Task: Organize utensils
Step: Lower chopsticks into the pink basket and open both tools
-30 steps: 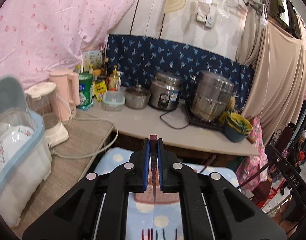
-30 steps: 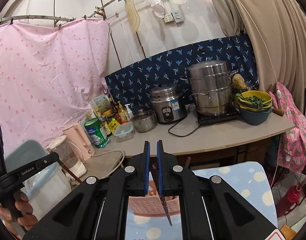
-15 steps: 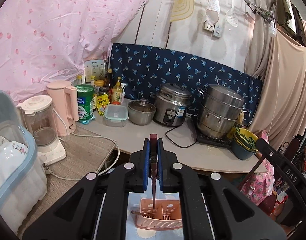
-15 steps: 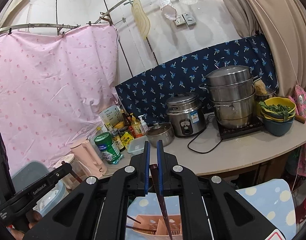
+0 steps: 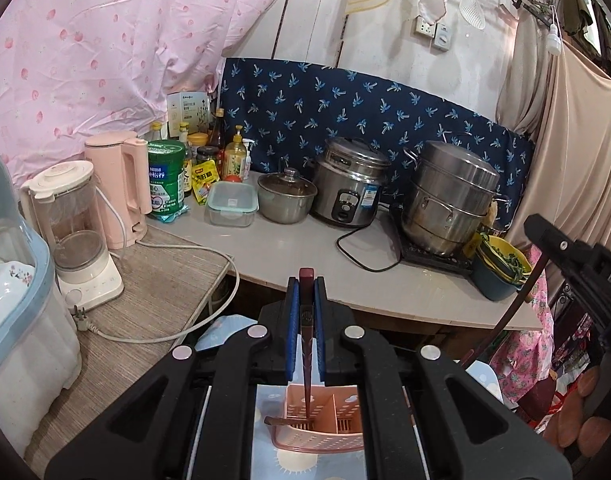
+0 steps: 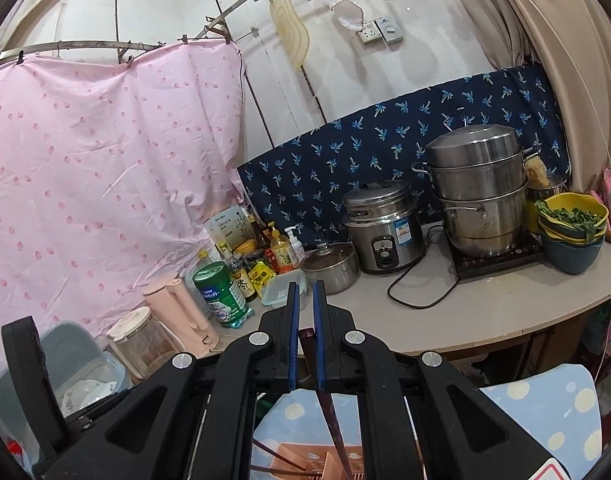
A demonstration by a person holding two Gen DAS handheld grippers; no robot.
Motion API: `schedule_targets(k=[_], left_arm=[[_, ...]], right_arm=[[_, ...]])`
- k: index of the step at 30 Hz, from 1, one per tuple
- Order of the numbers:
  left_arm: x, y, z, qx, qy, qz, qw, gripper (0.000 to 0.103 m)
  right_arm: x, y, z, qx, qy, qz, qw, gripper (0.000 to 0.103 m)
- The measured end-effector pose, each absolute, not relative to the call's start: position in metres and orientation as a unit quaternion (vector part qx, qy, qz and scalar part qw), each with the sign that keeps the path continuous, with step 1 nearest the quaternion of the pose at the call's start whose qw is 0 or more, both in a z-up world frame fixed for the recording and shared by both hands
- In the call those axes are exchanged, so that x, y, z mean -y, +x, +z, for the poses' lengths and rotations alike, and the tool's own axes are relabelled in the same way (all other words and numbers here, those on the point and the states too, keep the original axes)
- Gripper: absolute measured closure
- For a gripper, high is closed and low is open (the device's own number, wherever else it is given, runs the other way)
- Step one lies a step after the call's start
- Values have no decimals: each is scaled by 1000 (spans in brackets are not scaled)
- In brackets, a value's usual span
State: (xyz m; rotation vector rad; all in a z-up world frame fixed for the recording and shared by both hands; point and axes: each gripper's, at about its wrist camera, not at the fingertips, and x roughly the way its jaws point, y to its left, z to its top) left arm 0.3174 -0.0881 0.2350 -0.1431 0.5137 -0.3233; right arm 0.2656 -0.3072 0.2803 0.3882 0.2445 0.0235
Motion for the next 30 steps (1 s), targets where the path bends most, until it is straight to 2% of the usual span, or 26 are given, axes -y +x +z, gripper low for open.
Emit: schedule_targets(k=[7,21,24,26,28,30], left_arm=[[89,319,224,-262,-69,-158,949,96],[85,320,198,-287,-65,-149,944,96],[83,317,198,-284,-63,-147,945,93],[81,315,199,-283,-63,-142,947,82],[78,312,201,-279,-66,-138,948,76],[75,308,203,-275,-67,-137,949,72]], right_arm=[[307,272,268,-139,200,12,970,96],[309,279,192,-213,196,-13,957,96],[310,274,191,-215,194,-16,957,89],[312,269,191,-211,197,-19,957,80],[314,263,193,-204,200,-22,958,68],[314,257,195,-202,199,-22,959,68]])
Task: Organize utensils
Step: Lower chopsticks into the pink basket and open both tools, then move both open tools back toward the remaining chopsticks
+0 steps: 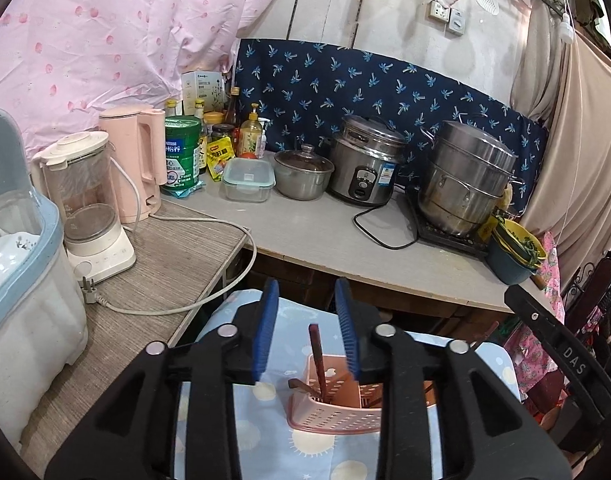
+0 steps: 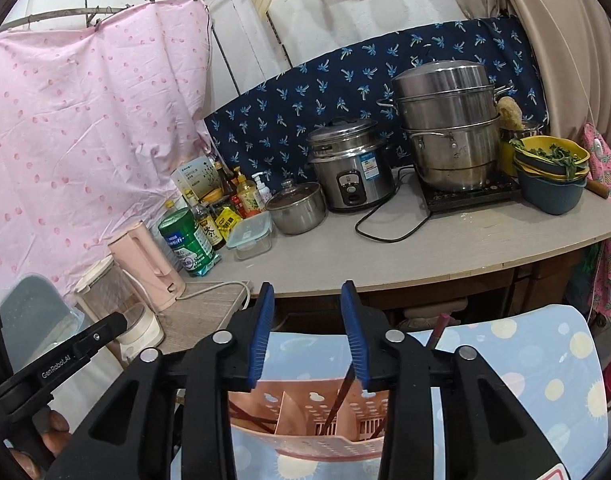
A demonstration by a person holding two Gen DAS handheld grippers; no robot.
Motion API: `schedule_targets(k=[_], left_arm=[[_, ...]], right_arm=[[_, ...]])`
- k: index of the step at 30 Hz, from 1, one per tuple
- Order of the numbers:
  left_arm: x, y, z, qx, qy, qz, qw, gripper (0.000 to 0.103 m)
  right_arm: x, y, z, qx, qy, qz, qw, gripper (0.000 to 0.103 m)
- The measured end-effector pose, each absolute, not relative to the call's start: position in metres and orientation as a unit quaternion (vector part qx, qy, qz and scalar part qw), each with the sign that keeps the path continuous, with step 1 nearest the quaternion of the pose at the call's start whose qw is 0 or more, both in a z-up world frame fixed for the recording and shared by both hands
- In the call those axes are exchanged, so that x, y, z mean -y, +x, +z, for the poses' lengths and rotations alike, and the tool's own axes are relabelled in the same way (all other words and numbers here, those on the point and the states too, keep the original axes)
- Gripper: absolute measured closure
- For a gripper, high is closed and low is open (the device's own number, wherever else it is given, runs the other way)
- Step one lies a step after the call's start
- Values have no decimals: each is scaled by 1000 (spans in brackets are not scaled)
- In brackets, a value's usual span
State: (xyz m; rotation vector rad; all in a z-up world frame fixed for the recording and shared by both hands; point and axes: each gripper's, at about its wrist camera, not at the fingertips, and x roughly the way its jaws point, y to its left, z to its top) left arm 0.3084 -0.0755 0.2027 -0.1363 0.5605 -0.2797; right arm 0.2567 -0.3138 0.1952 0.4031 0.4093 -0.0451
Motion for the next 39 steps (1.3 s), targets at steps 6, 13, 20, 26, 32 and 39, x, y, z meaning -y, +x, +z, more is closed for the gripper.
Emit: schedule_targets(k=[6,13,20,26,32,39], left_arm=[[71,292,202,-276,-59,-132,950,68],[64,266,195,-280,-46,-130,950,68],[58,227,179,-280,-12,-124,952,68],[52,192,158,-293,8,-118,949,58],[46,157,133,-309,25,-122,943,47],[41,121,100,-336,40,-133,932,45]], right_arm=[[307,235,199,-198,180,-27,963,60],[289,200,199,-197,149,-30,968,48],[267,152,183,-209,118,-37,970,31],[249,111,158,-232,99,-48,967,23],[236,70,128,-262,98,-53,959,19],[221,33,85,-306,85,-78,945,15]])
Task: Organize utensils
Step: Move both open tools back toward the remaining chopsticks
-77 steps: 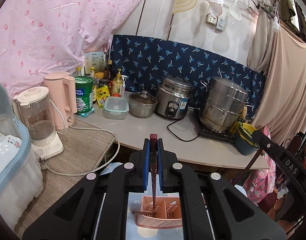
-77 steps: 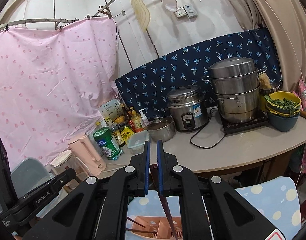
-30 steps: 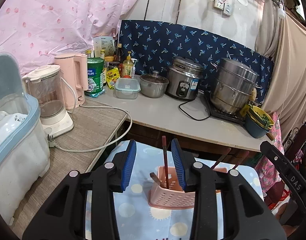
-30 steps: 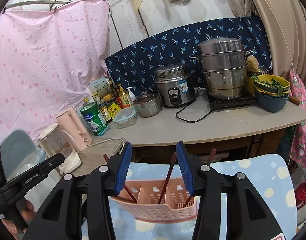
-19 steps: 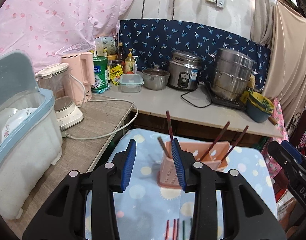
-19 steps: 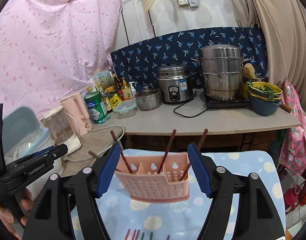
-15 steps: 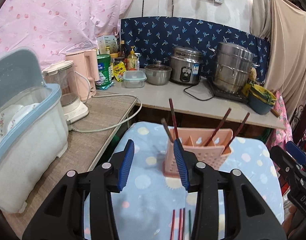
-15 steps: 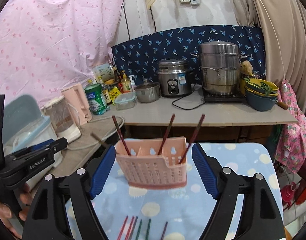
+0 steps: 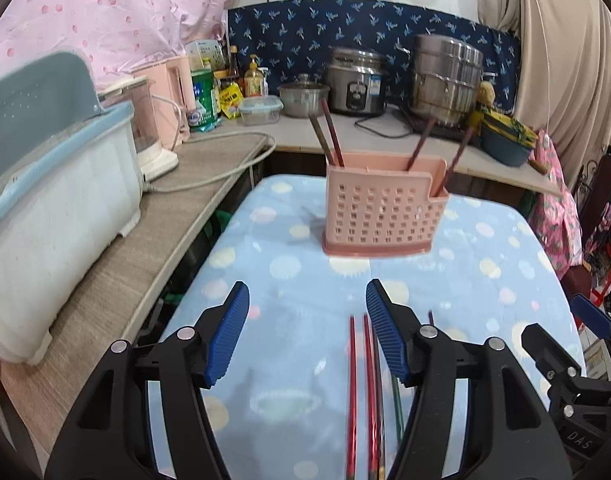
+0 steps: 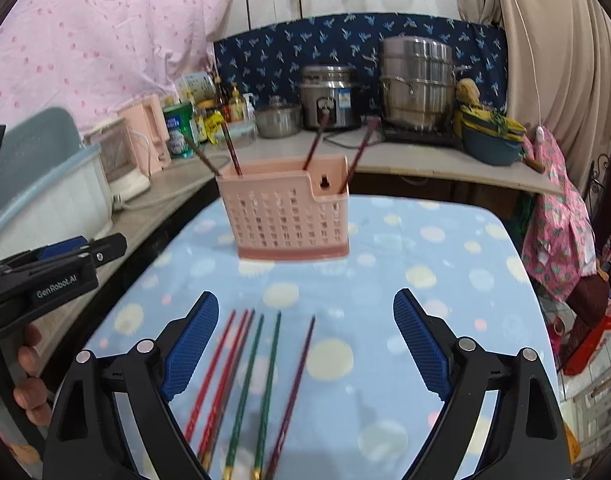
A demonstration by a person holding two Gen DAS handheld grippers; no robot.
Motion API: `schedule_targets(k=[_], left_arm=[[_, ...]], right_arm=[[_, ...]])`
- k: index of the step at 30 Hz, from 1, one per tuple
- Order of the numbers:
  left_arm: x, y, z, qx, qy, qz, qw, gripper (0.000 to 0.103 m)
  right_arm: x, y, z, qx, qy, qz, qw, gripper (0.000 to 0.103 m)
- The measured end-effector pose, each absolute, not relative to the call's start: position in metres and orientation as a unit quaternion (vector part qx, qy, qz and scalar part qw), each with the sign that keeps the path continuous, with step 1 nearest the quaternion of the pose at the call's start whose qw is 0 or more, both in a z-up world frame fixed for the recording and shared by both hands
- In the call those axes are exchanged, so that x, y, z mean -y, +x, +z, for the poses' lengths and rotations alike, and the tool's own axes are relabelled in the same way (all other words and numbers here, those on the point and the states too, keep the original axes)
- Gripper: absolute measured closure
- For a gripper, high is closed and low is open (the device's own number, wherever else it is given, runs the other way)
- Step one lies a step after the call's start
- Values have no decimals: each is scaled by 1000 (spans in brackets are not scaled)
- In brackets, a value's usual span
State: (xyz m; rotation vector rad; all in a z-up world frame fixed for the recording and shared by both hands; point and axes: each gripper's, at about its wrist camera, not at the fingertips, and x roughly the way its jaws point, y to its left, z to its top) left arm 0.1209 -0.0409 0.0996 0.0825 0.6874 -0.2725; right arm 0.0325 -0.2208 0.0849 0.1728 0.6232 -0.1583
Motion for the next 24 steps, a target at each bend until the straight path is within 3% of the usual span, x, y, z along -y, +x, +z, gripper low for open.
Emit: schedule_targets(k=[18,20,24], left_arm=[[30,77,13,-418,51,-140,896,45],[29,74,6,-426,52,-142,892,45],[30,70,-6,-443,48,-147,883,45]], right_arm=[[203,-12,-8,-395,86,-104,909,14],[201,-14,-14,-400,87,-104,907,17],[199,-11,-23,-415,100,-94,899,43]])
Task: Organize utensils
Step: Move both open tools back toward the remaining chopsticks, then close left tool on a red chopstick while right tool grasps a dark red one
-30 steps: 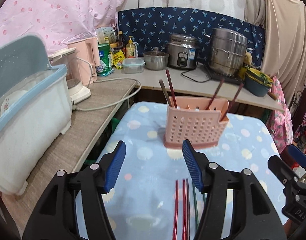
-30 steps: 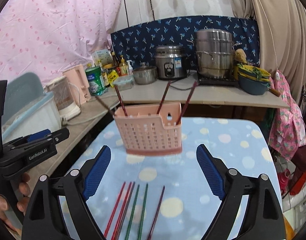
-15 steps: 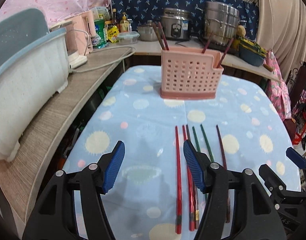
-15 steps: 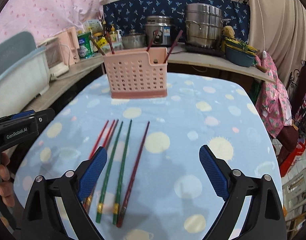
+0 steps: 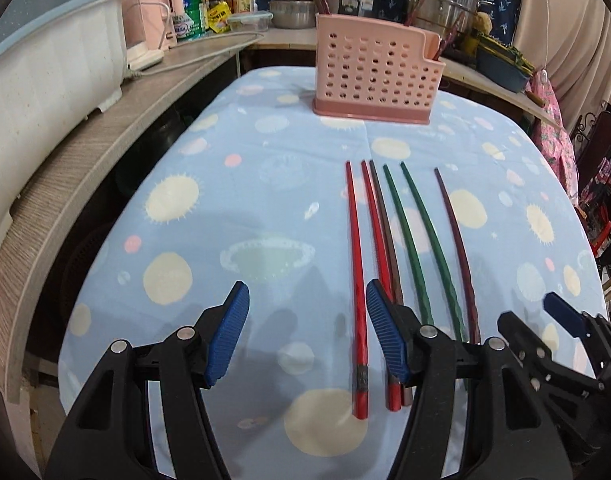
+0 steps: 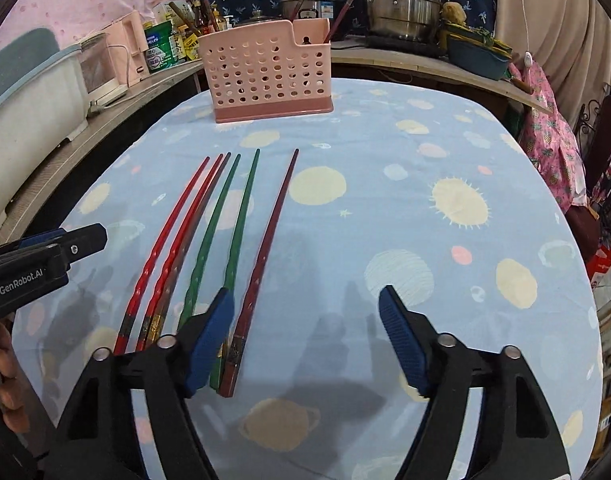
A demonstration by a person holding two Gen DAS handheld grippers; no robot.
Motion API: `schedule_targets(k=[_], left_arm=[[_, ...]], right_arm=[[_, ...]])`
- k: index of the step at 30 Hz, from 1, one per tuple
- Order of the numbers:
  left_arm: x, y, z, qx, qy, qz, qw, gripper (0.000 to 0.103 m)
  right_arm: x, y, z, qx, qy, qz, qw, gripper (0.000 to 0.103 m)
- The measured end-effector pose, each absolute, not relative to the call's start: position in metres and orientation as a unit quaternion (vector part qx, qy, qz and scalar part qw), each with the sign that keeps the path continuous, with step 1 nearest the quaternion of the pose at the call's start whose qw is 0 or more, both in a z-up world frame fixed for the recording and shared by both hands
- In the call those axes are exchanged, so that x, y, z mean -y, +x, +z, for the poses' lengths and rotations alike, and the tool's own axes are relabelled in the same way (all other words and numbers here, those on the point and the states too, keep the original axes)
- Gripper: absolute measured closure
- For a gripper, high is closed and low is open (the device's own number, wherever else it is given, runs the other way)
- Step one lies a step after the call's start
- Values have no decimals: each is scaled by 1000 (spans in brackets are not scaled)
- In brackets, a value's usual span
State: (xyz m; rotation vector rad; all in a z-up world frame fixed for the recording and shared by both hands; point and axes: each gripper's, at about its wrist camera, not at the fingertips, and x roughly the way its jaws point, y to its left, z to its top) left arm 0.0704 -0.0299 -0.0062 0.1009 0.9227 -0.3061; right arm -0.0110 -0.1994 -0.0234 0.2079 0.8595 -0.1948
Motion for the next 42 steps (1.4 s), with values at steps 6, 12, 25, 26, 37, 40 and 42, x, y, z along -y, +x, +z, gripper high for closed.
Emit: schedule_targets(k=[6,12,25,26,37,40,42], left_arm=[[32,64,-16,-451,52,-156,877,45],[34,60,-26,-462,55,-158,871,45],[38,53,-44,-480,70,-164,859,45],[39,52,-46,-481,71,-165,858,45],[40,45,-50,-477,85,-160,860,48],[40,44,-48,-478,87,-163,859,61],[39,44,-47,-480,86,-166,857,72]], right_arm=[[192,-9,-27,-420,103,-79,898,46],[186,-6,-33,-429,103,-72,894,48],[185,-5,-42,-437,101,-70,891,54],[185,-6,-42,-438,97,-71,891,55],[184,-14,-42,-435,76,-80,894,67],[187,-16,-43,-435,81,-82,893,75],[190,-18,-42,-435,86,-82,893,79]])
